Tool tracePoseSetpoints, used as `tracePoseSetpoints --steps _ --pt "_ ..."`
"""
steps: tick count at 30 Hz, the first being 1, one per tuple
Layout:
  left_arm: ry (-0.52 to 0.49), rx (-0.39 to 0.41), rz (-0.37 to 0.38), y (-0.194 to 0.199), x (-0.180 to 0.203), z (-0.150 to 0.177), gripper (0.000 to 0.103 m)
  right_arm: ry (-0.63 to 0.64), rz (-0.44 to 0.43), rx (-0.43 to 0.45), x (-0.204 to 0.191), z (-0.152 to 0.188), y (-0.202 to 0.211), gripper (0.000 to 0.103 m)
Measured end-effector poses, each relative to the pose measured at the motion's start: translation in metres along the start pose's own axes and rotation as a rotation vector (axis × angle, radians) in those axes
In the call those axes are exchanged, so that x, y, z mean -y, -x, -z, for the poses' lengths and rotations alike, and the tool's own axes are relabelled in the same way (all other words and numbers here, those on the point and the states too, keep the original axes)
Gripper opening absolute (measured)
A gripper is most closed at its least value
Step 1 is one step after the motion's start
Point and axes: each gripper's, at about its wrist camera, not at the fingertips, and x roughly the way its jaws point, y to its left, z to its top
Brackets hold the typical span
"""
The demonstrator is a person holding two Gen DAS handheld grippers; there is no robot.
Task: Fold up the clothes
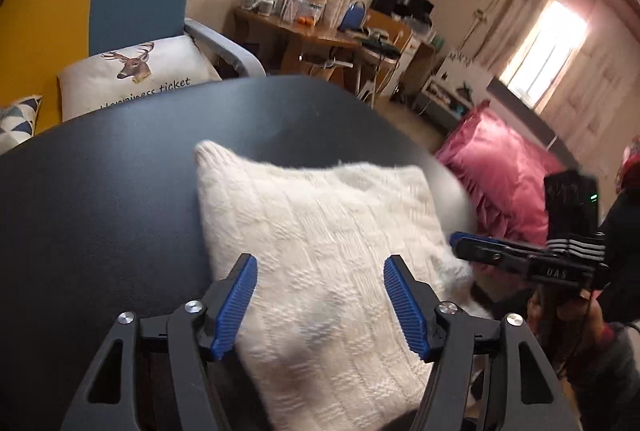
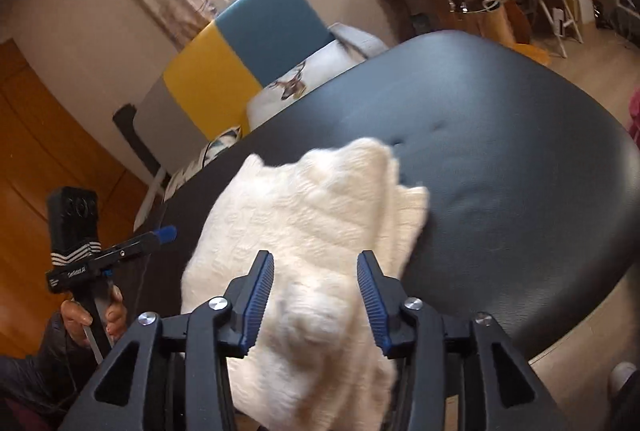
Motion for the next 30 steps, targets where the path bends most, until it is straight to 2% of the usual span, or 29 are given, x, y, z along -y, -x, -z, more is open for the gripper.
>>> tracePoseSetpoints --steps 2,5,8,11,12,17,24,27,30 --pt "0.058 -0.044 0.034 -0.003 -0.021 -0.001 0.077 -0.050 -0.028 -0.037 0.015 0.000 -0.002 0.047" --pt "0.141 -0.102 0.084 -0.009 -0.049 -0.001 0.077 -0.081 -0.037 -0.087 0.027 0.002 -0.013 0.047" --pt "0.215 -0.138 0.133 -0.019 -0.060 0.007 0.078 -0.142 -0.064 -0.135 0.039 0.007 -0.026 0.048" --pt "0.231 -0.148 0.171 -0.023 -0.058 0.011 0.079 -0.242 -0.065 -0.214 0.052 0.012 -0.039 0.053" --pt "0.235 -0.153 0.177 -0.026 -0.058 0.011 0.079 -0.257 -0.075 -0.223 0.055 0.012 -0.042 0.057" --pt "0.260 -0.173 0.229 -0.039 -0.060 0.005 0.082 -0.320 -0.138 -0.245 0.061 0.009 -0.057 0.058" --pt "0.290 -0.195 0.254 -0.055 -0.061 0.000 0.086 -0.288 -0.167 -0.273 0.056 0.002 -0.072 0.058" --pt "0.287 -0.213 0.220 -0.061 -0.058 0.003 0.086 -0.205 -0.169 -0.266 0.051 0.004 -0.071 0.058" --pt "0.251 -0.204 0.192 -0.062 -0.050 0.005 0.078 -0.088 -0.143 -0.270 0.039 0.005 -0.071 0.058"
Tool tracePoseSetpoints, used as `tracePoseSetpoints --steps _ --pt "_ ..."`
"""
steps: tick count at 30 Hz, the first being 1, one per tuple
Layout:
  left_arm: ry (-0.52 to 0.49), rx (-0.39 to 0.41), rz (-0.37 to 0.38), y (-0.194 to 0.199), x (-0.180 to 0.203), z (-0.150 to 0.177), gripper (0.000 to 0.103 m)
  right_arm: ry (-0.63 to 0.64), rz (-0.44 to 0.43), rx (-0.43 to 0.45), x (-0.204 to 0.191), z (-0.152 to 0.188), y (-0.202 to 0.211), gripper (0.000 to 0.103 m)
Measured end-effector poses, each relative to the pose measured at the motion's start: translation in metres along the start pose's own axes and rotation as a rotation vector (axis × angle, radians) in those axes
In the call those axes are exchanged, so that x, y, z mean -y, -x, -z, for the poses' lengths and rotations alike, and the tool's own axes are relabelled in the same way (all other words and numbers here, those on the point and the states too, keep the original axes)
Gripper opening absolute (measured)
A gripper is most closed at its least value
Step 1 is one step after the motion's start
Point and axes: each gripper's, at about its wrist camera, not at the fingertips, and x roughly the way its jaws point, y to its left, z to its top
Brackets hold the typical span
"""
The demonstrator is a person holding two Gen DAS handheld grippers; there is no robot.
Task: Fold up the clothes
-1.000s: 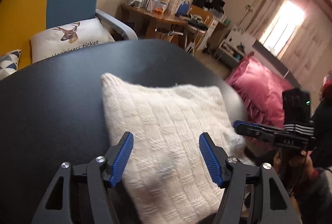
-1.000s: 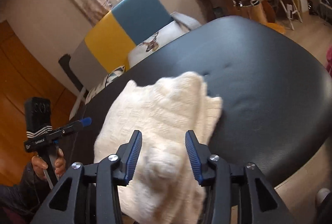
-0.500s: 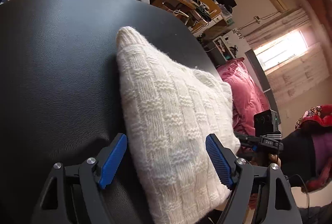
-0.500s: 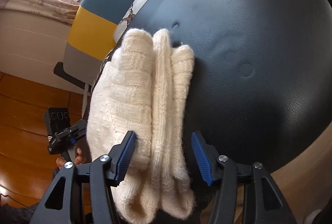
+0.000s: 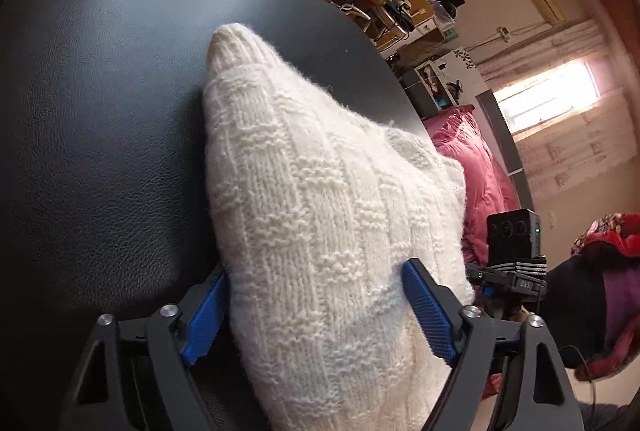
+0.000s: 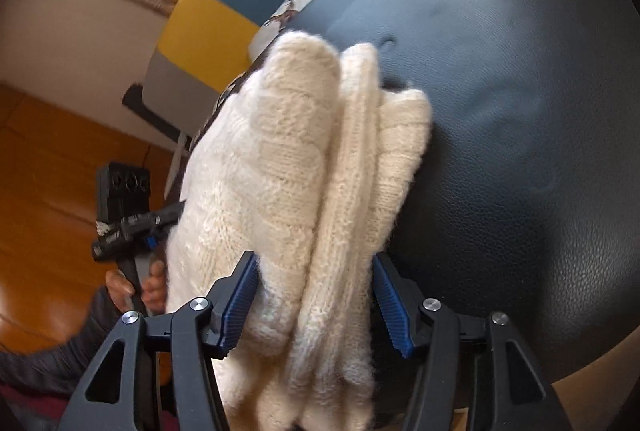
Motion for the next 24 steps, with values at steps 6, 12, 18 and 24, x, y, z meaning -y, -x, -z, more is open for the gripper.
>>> tracePoseSetpoints --steps 6,12,18,24 --pt "-0.053 0.026 -0.060 0.007 0.017 0.005 0.044 0.093 0.105 0.004 -0.018 0.003 -0.002 0.040" --pt "-0.097 0.096 -0.093 0.019 0.032 0.017 0.038 0.146 0.134 0.050 -0.033 0.010 0.001 0.032" --pt "-0.104 0.183 -0.122 0.050 0.036 0.038 0.037 0.215 0.077 0.033 -0.058 0.007 -0.014 0.031" --pt "-0.070 0.276 -0.170 0.102 0.019 0.056 0.037 0.320 0.000 -0.024 -0.109 -0.009 -0.056 0.030"
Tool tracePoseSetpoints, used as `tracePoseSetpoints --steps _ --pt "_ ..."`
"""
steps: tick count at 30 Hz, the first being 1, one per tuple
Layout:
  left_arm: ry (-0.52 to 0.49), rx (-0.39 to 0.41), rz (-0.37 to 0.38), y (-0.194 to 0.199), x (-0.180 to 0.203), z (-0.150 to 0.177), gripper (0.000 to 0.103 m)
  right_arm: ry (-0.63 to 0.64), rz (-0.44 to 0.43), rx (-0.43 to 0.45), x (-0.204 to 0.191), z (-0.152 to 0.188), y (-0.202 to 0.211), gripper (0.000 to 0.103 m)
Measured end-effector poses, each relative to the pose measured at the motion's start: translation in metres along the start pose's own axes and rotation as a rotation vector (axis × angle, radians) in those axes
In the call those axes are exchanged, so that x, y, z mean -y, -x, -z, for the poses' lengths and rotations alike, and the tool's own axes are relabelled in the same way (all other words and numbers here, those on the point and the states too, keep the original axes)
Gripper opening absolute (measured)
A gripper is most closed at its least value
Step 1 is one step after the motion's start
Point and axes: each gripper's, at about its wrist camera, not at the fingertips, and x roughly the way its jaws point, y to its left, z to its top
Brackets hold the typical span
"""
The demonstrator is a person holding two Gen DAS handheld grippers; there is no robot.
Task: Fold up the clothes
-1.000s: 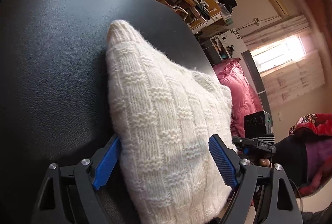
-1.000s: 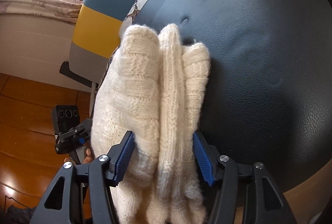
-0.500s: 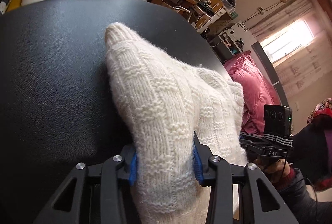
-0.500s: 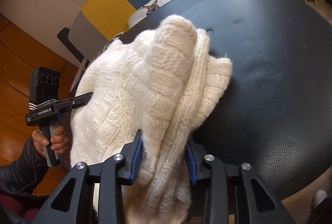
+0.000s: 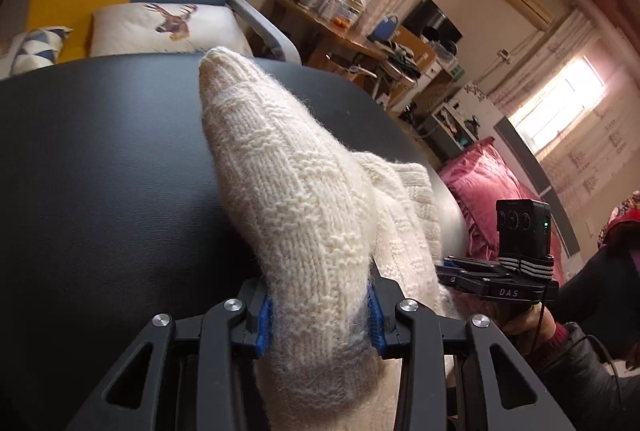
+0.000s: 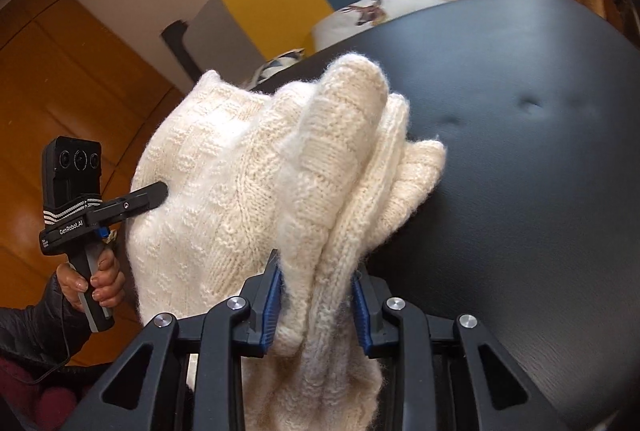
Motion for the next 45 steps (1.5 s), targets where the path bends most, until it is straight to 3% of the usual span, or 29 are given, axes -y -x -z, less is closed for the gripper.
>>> tracePoseSetpoints --steps 8,15,21,26,31,36,40,42,45 --pt "0.097 0.141 -0.164 0.089 -0.052 0.021 0.037 0.167 -0.154 -0.083 -0.068 -0.042 -0.071 0.030" --pt "0.282 0.300 -0.339 0.188 -0.126 0.058 0.038 0.363 -0.300 -0.209 -0.186 -0.089 -0.179 0.028" --pt "0.462 0.403 -0.498 0.273 -0.200 0.105 0.038 0.512 -0.386 -0.343 -0.276 -0.089 -0.260 0.024" --pt "0.618 0.436 -0.606 0.317 -0.262 0.142 0.038 0.608 -0.366 -0.444 -0.337 -0.087 -0.333 0.024" --pt "0.770 0.447 -0.657 0.344 -0.312 0.174 0.039 0.640 -0.302 -0.511 -0.356 -0.075 -0.371 0.024" --pt "0.843 0.431 -0.638 0.352 -0.342 0.191 0.045 0.670 -0.249 -0.496 -0.368 -0.064 -0.359 0.032" --pt "0.871 0.445 -0.609 0.353 -0.337 0.194 0.051 0.841 -0.149 -0.292 -0.393 -0.075 -0.332 0.033" --pt "0.877 0.449 -0.626 0.356 -0.331 0.191 0.051 0.920 -0.220 -0.231 -0.420 -0.077 -0.321 0.033" --pt "0.853 0.487 -0.694 0.367 -0.310 0.188 0.051 1.079 -0.291 -0.221 -0.455 -0.057 -0.314 0.033"
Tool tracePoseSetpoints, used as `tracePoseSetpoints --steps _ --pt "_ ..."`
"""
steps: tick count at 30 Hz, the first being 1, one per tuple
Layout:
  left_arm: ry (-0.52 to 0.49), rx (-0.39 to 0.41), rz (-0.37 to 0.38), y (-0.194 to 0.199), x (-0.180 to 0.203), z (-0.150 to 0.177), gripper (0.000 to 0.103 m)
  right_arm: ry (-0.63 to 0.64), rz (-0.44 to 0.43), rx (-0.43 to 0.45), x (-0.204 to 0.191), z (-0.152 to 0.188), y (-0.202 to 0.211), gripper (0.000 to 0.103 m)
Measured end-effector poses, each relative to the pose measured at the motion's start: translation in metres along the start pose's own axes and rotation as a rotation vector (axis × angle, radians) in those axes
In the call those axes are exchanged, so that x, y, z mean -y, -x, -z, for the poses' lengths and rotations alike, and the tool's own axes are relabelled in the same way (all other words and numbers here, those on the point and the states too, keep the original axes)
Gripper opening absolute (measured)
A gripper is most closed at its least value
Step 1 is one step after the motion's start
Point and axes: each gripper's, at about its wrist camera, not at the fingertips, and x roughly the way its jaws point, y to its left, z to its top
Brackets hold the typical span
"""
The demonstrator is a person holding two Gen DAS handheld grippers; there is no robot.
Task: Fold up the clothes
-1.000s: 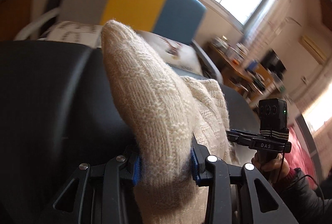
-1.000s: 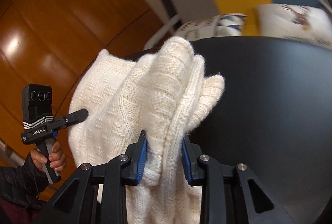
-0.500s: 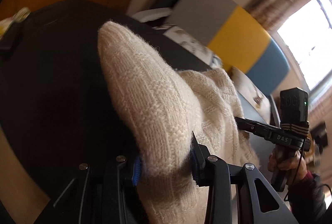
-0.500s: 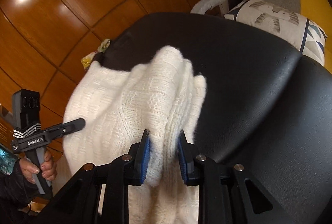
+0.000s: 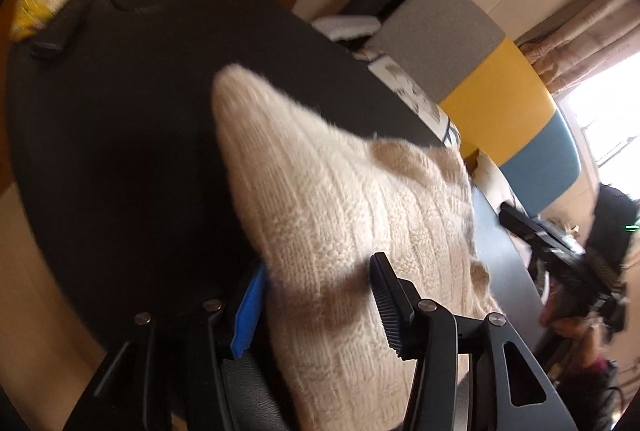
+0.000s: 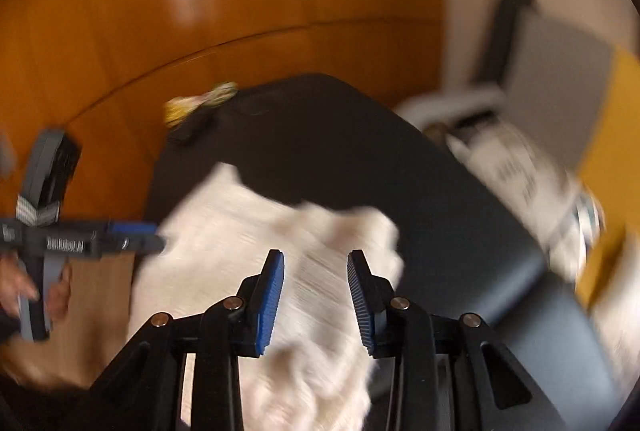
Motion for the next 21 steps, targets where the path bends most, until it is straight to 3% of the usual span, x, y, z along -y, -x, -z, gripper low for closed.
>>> tracePoseSetpoints --steps 3,7,11,13,18,21 --pt "-0.038 0.091 -0.018 0.018 0.008 -0.007 0.055 0.072 0.013 -0.077 -0.013 -0.009 -0.036 0.032" --pt "-0.108 0.122 -0.004 0.007 0.021 -0.028 0.062 -0.012 0.097 -0.261 0.015 -0.001 -0.099 0.031" --pt "-0.096 -0.046 -0.065 -0.052 0.015 -0.035 0.062 -0.158 0.026 -0.197 0.044 0.011 -0.110 0.030" --pt "-0.104 -0.066 -0.092 -0.067 0.012 -0.027 0.062 -0.151 0.016 -0.195 0.043 0.011 -0.109 0.030" --pt "-0.102 -0.040 -0.096 -0.052 0.019 -0.021 0.062 -0.115 0.000 -0.176 0.037 0.000 -0.081 0.030" --pt "-0.126 0.017 -0.080 -0.032 0.031 -0.017 0.062 -0.035 -0.077 -0.121 0.023 -0.004 -0.050 0.030"
